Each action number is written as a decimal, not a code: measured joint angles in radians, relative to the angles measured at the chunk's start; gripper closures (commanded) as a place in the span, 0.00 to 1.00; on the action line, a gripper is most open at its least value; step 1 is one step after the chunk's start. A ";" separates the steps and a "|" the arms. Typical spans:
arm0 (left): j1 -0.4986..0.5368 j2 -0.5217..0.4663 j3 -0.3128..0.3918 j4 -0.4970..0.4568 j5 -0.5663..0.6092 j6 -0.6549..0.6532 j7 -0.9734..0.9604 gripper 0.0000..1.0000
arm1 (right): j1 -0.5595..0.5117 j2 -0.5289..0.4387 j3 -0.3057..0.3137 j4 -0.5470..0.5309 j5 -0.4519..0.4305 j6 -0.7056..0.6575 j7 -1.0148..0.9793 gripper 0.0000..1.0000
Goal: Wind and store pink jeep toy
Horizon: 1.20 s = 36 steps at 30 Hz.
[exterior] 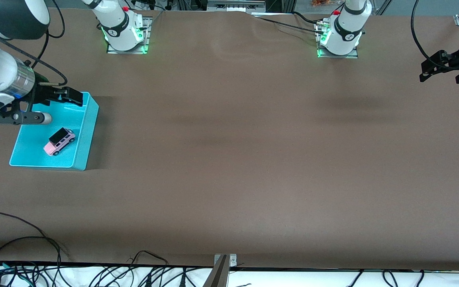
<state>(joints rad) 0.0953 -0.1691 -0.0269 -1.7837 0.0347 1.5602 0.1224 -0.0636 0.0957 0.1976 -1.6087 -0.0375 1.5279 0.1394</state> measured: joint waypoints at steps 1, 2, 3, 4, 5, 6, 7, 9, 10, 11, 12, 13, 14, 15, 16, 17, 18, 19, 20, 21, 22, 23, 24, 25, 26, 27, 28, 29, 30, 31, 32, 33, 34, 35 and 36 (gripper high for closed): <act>0.000 0.000 0.000 0.000 0.000 0.000 0.000 0.00 | -0.003 -0.010 0.003 -0.006 0.000 0.001 0.003 0.00; 0.000 0.000 0.000 0.000 0.000 0.000 0.000 0.00 | -0.004 -0.019 0.005 -0.012 0.000 0.001 0.005 0.00; 0.000 0.000 0.000 0.000 0.000 0.000 0.000 0.00 | -0.004 -0.028 0.007 -0.018 0.000 0.001 0.007 0.00; 0.000 0.000 0.000 0.000 0.000 0.000 0.000 0.00 | -0.004 -0.038 0.009 -0.025 0.000 0.001 0.009 0.00; 0.000 0.000 0.000 0.000 0.000 0.000 0.000 0.00 | -0.004 -0.043 0.011 -0.029 0.000 0.001 0.010 0.00; 0.000 0.000 0.000 0.000 0.000 0.000 0.000 0.00 | -0.004 -0.047 0.012 -0.032 0.000 0.001 0.012 0.00; 0.000 0.000 0.000 0.000 0.000 0.000 0.000 0.00 | -0.004 -0.051 0.013 -0.035 0.000 0.001 0.012 0.00; 0.000 0.000 0.000 0.000 0.000 0.000 0.000 0.00 | -0.004 -0.054 0.014 -0.040 0.000 0.000 0.013 0.00; 0.000 0.000 0.000 0.000 0.000 0.000 0.000 0.00 | -0.004 -0.054 0.014 -0.042 0.000 0.000 0.013 0.00; 0.000 0.000 0.000 0.000 0.000 0.000 0.000 0.00 | -0.004 -0.054 0.015 -0.043 0.000 -0.001 0.013 0.00; 0.000 0.000 0.000 0.000 0.000 0.000 0.000 0.00 | -0.004 -0.053 0.015 -0.045 0.000 -0.001 0.013 0.00; 0.000 0.000 0.000 0.000 0.000 0.000 0.000 0.00 | -0.004 -0.053 0.016 -0.047 0.000 -0.001 0.013 0.00; 0.000 0.000 0.000 0.000 0.000 0.000 0.000 0.00 | -0.004 -0.053 0.016 -0.048 0.000 -0.001 0.013 0.00; 0.000 0.000 0.000 0.000 0.000 0.000 0.000 0.00 | -0.004 -0.053 0.016 -0.051 0.000 -0.001 0.013 0.00; 0.000 0.000 0.000 0.000 0.000 0.000 0.000 0.00 | -0.004 -0.053 0.017 -0.053 0.000 -0.001 0.013 0.00; 0.000 0.000 0.000 0.000 0.000 0.000 0.000 0.00 | -0.004 -0.052 0.017 -0.054 0.000 -0.001 0.013 0.00; 0.000 0.000 0.000 0.000 0.000 0.000 0.000 0.00 | -0.004 -0.052 0.017 -0.055 0.000 -0.001 0.013 0.00; 0.000 0.000 0.000 0.000 0.000 0.000 0.000 0.00 | -0.004 -0.052 0.017 -0.056 0.000 -0.001 0.013 0.00; 0.000 0.000 0.000 0.000 0.000 0.000 0.000 0.00 | -0.004 -0.051 0.017 -0.056 0.000 -0.001 0.013 0.00; 0.000 0.000 0.000 0.000 0.000 0.000 0.000 0.00 | -0.004 -0.051 0.018 -0.056 0.000 -0.001 0.013 0.00; 0.000 0.000 0.000 0.000 0.000 0.000 0.000 0.00 | -0.004 -0.051 0.018 -0.056 0.000 -0.001 0.013 0.00; 0.000 0.000 0.000 0.000 0.000 0.000 0.000 0.00 | -0.004 -0.051 0.020 -0.056 0.000 -0.001 0.013 0.00; 0.000 0.000 0.000 0.000 0.000 0.000 0.000 0.00 | -0.003 -0.051 0.021 -0.056 0.000 -0.001 0.012 0.00; 0.000 0.000 0.000 0.000 0.000 0.000 0.000 0.00 | -0.002 -0.051 0.023 -0.056 0.000 -0.001 0.012 0.00; 0.000 0.000 0.000 0.000 0.000 0.000 0.000 0.00 | -0.001 -0.051 0.024 -0.056 0.000 -0.001 0.012 0.00; 0.000 0.000 0.000 0.000 0.000 0.000 0.000 0.00 | 0.001 -0.051 0.026 -0.056 0.000 -0.001 0.012 0.00; 0.000 0.000 0.000 0.000 0.000 0.000 0.000 0.00 | 0.003 -0.050 0.027 -0.056 0.000 -0.001 0.012 0.00; 0.000 0.000 0.000 0.000 0.000 0.000 0.000 0.00 | 0.003 -0.050 0.029 -0.056 0.000 -0.001 0.012 0.00; 0.000 0.000 0.000 0.000 0.000 0.000 0.000 0.00 | 0.003 -0.049 0.030 -0.057 0.000 -0.001 0.012 0.00; 0.000 0.000 0.000 0.000 0.000 0.000 0.000 0.00 | 0.003 -0.049 0.030 -0.057 0.000 -0.001 0.012 0.00; 0.000 0.000 0.000 0.000 0.000 0.000 0.000 0.00 | 0.003 -0.047 0.030 -0.058 0.000 -0.001 0.012 0.00; 0.000 0.000 0.000 0.000 0.000 0.000 0.000 0.00 | 0.002 -0.046 0.029 -0.058 0.001 -0.001 0.012 0.00; 0.000 0.000 0.000 0.000 0.000 0.000 0.000 0.00 | 0.002 -0.043 0.028 -0.058 0.002 -0.001 0.012 0.00; 0.000 0.000 0.000 0.000 0.000 0.000 0.000 0.00 | 0.001 -0.041 0.025 -0.058 0.002 0.000 0.012 0.00; 0.000 0.000 0.000 0.000 0.000 0.000 0.000 0.00 | 0.001 -0.039 0.019 -0.058 0.002 0.000 0.012 0.00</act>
<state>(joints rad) 0.0954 -0.1691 -0.0269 -1.7837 0.0347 1.5602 0.1224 -0.0625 0.0567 0.2162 -1.6671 -0.0355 1.5278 0.1518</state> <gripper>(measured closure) 0.000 0.000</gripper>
